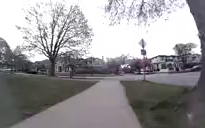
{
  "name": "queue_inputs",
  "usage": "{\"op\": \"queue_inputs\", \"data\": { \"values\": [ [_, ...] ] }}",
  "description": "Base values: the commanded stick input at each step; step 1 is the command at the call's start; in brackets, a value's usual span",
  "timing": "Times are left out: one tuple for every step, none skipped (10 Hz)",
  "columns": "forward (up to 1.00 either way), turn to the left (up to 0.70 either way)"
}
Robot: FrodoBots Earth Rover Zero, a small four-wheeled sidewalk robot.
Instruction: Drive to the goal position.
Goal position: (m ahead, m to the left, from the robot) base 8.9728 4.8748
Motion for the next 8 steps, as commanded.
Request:
{"op": "queue_inputs", "data": {
  "values": [
    [1.0, 0.0],
    [1.0, 0.0],
    [1.0, 0.0],
    [1.0, 0.0],
    [1.0, 0.0],
    [1.0, 0.0],
    [1.0, 0.0],
    [1.0, 0.0]
  ]
}}
